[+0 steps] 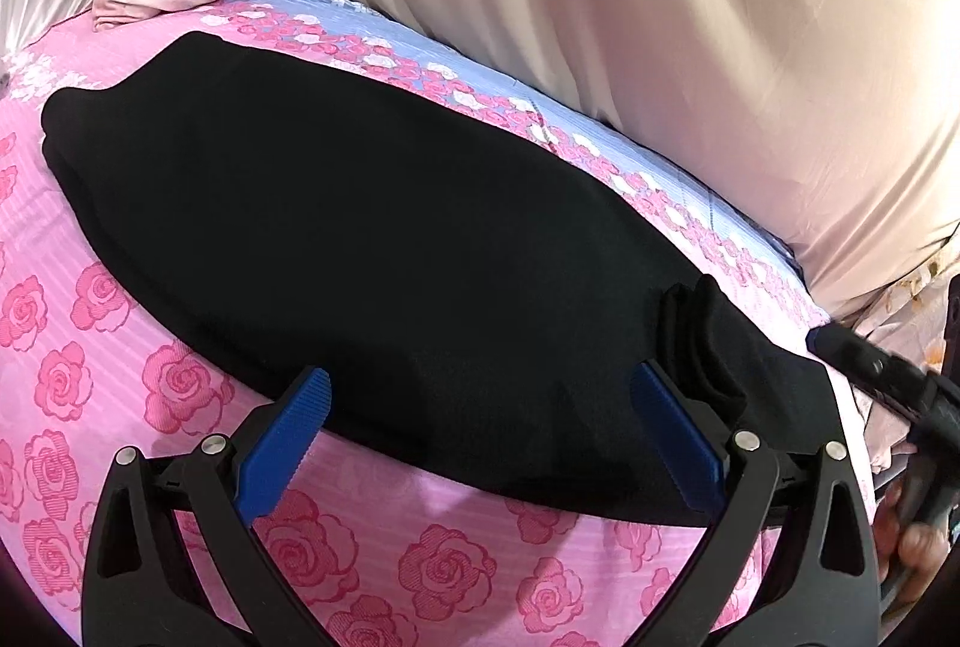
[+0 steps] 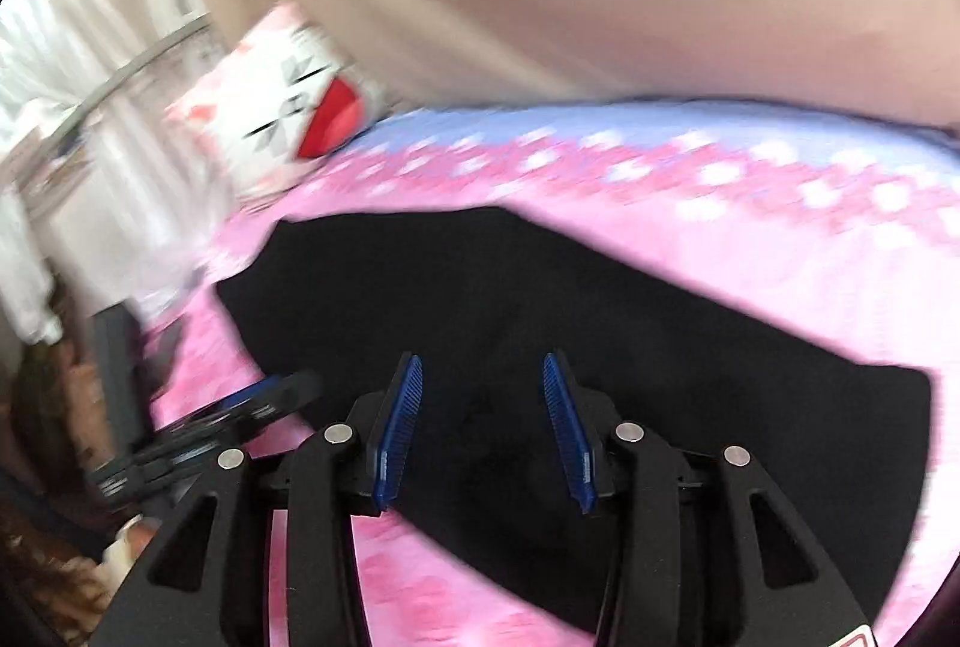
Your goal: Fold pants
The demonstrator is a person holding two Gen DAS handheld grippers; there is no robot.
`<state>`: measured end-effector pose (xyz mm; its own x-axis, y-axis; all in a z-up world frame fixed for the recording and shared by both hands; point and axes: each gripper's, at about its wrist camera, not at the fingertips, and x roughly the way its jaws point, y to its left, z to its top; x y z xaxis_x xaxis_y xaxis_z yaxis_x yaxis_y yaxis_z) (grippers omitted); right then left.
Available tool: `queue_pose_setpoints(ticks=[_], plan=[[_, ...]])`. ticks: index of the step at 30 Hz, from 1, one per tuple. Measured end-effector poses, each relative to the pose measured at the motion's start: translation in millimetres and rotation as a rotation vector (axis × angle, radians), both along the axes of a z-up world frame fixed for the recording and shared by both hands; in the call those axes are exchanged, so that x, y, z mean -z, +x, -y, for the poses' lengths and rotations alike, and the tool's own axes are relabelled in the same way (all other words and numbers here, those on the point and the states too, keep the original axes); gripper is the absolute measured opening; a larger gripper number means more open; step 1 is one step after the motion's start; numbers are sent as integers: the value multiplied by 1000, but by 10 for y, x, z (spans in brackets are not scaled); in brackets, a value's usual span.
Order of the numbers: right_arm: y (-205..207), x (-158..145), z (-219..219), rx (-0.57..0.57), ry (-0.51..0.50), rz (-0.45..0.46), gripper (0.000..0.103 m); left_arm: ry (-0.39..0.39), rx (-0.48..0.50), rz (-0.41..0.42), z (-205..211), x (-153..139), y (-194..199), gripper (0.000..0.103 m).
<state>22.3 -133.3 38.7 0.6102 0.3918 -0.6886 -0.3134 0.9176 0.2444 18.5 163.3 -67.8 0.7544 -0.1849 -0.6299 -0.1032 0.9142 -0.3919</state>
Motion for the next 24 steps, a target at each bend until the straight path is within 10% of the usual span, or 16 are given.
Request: queue_pose_setpoints(ticks=[4,15,24], plan=[[314,479,33,69,-74,-126,28,1,-1,1,-14,-2,6,98],[229,381,-409,-11,-40,-24,31,-34,6,4,-152,-70,-38,98],[-494,305,-108,41,-50,122,52,-131,-532,-102,-1887,-158,-162,98]])
